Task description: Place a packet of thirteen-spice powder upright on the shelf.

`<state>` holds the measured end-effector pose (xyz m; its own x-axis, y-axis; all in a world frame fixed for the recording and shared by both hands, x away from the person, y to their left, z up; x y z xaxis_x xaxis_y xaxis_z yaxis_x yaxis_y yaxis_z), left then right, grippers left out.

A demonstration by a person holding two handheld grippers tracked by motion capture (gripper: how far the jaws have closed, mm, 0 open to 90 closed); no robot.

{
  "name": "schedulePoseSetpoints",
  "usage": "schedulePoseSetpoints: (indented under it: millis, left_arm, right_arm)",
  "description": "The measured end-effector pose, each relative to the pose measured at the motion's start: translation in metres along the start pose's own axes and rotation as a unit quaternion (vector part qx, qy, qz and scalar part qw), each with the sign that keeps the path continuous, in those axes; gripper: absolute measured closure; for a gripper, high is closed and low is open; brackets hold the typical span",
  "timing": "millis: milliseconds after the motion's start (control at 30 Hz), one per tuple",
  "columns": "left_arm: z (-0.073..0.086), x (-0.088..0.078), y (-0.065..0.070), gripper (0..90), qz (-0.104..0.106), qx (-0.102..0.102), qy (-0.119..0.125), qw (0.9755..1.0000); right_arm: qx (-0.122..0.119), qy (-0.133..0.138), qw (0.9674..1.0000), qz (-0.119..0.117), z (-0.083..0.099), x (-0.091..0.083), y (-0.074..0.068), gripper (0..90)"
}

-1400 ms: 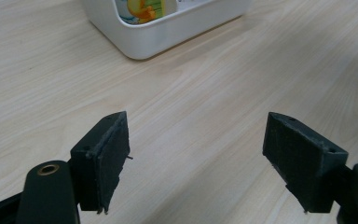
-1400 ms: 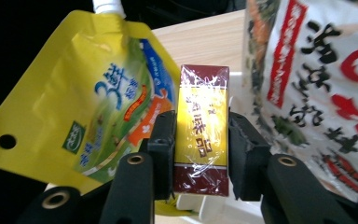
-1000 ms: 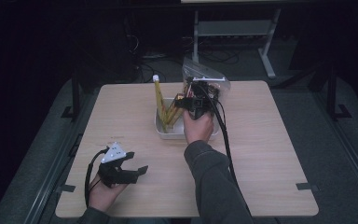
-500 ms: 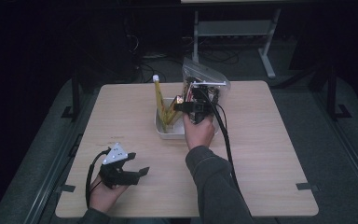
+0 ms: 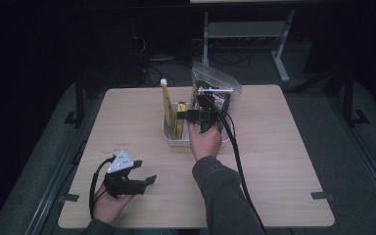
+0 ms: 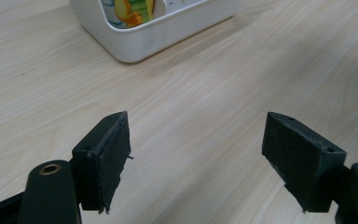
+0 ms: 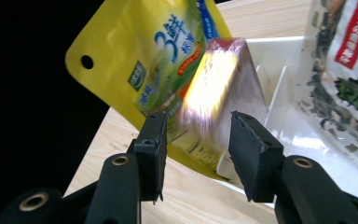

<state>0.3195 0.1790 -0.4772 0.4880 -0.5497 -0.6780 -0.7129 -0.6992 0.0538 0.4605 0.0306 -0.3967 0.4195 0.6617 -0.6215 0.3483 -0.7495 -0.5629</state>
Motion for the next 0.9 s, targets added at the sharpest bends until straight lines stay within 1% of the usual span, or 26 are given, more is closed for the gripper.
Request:
schedulePoseSetpoints:
  millis: [100,333,500,633,900]
  left_arm:
    - [0.0,-0.001,0.0,22.9,0.0,-0.001,0.0,1.0]
    - [0.001,0.0,-0.001,22.9,-0.001,-0.002,-0.001,1.0]
    - [0.002,0.0,-0.002,22.9,-0.001,-0.003,-0.002,1.0]
    - [0.003,0.001,-0.001,22.9,-0.001,-0.003,-0.005,1.0]
    - [0.004,0.0,-0.003,22.9,-0.003,-0.003,-0.006,1.0]
  right_arm:
    - [-0.002,-0.003,1.0,-0.002,0.001,0.002,-0.002,55.9]
    - [-0.005,-0.016,0.9999,-0.003,0.004,0.007,0.0,54.3]
    - [-0.004,-0.02,0.9997,-0.011,0.007,0.008,0.002,52.1]
    - [-0.003,-0.023,0.9996,-0.015,0.011,0.004,0.006,50.1]
    - [-0.001,-0.018,0.9997,-0.019,0.018,-0.009,0.02,47.3]
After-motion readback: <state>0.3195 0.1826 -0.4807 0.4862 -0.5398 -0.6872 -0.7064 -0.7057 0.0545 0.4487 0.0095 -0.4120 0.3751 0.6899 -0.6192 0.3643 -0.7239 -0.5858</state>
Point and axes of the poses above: each handheld gripper's, and its own axes: x roughly forward along the jaws, z roughly out of its underside, y roughly to its right, the point moved 10 cm from there along x, roughly forward along the jaws, and after that the axes turned 6 degrees about -y, right-handed, at the moved point
